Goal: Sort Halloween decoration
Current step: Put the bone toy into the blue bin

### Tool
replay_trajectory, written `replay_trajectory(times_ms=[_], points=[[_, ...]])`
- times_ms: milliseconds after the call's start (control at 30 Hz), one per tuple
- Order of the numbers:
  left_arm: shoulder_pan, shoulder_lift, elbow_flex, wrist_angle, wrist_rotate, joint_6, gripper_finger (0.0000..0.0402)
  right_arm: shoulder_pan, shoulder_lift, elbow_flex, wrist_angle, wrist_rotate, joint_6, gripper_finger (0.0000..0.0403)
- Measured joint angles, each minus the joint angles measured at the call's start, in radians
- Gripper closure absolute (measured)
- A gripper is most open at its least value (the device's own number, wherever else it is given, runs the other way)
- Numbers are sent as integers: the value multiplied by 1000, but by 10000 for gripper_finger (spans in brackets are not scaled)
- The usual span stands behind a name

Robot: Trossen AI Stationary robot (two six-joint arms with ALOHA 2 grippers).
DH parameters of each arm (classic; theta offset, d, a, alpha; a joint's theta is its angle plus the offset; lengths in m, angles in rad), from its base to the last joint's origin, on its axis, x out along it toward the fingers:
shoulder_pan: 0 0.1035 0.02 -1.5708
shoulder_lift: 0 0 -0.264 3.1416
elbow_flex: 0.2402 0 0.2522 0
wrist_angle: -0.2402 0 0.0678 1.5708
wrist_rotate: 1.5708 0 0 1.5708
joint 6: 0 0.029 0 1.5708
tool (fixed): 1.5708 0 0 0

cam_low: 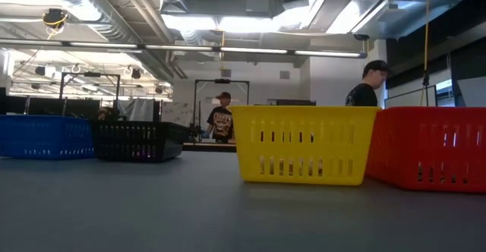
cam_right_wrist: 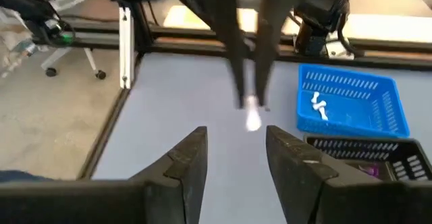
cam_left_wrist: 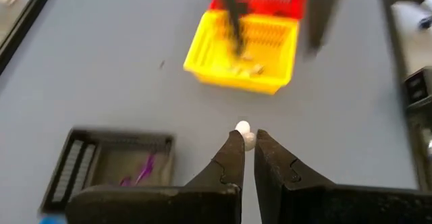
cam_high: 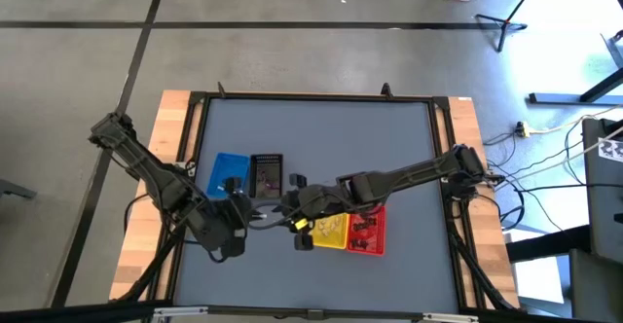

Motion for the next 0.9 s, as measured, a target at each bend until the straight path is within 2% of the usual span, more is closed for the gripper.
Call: replay_trajectory(times_ms=[133, 300, 433, 600, 733, 900], points=[[1, -2, 0, -153, 5, -93, 398, 0, -28, 0, -37, 0, 0, 253], [5, -2, 0, -428, 15, -263, 398, 0, -34, 0, -69, -2, 0, 253], [5, -2, -1, -570, 14, -354, 398, 0, -34, 0, -92, -28, 1, 253], [22, -3, -71, -599, -7, -365, 398, 0, -35, 0, -97, -45, 1, 253], [52, -2, -165, -600, 30, -368, 398, 0, -35, 0, -96, -45, 1, 253], [88, -2, -259, -584, 31, -426, 392, 0, -35, 0, -95, -45, 1, 253]])
